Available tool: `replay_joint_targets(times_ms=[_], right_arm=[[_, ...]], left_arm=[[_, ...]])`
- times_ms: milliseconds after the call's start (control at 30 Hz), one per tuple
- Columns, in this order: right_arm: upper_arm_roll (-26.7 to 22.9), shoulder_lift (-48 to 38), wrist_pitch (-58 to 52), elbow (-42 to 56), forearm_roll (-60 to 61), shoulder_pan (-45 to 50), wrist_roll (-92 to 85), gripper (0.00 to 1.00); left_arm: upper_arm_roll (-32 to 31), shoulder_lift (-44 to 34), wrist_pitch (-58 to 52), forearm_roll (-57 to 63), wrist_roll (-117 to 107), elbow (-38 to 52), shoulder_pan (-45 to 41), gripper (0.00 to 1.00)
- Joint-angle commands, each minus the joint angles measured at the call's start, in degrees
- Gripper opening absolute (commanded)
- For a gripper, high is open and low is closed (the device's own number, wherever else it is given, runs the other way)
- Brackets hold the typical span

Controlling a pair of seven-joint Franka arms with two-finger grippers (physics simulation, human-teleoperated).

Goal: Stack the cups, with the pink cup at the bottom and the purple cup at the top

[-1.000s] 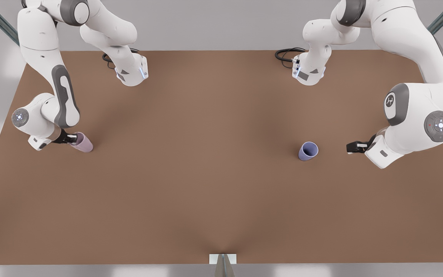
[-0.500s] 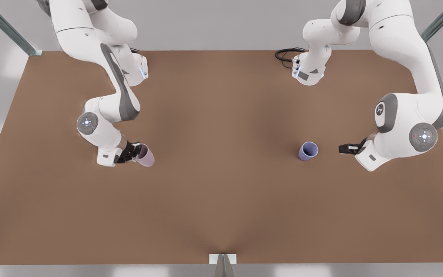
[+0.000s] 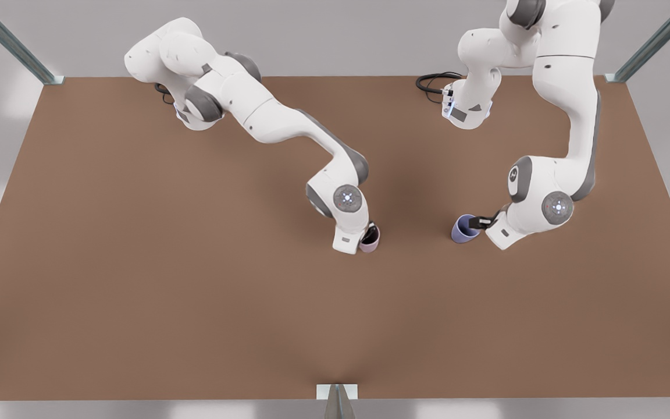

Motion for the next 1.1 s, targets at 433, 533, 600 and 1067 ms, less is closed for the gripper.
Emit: replay_joint_targets(times_ms=[433, 533, 600, 1067], right_arm=[[-0.85, -0.80, -2.05, -0.07, 1.57, 0.38, 37.49, 0.87], [-1.12, -1.41, -2.05, -0.51, 1.57, 0.38, 37.40, 0.87], [-2.52, -4.31, -2.14, -1.65, 5.34, 0.47, 37.32, 0.87], [-2.36, -55.91, -26.04, -35.05, -7.93, -50.41, -36.43, 1.00]], left_arm=[[0.00, 2.03, 12.63, -0.09, 0.36, -7.54, 0.08, 1.00], [0.00, 3.09, 12.71, -0.26, 0.36, -7.62, 0.17, 0.93], [0.00, 3.35, 12.63, -1.14, 0.36, -7.62, 0.17, 0.76], [0.00, 4.58, 11.40, -3.87, 0.62, -7.10, 0.17, 0.28]])
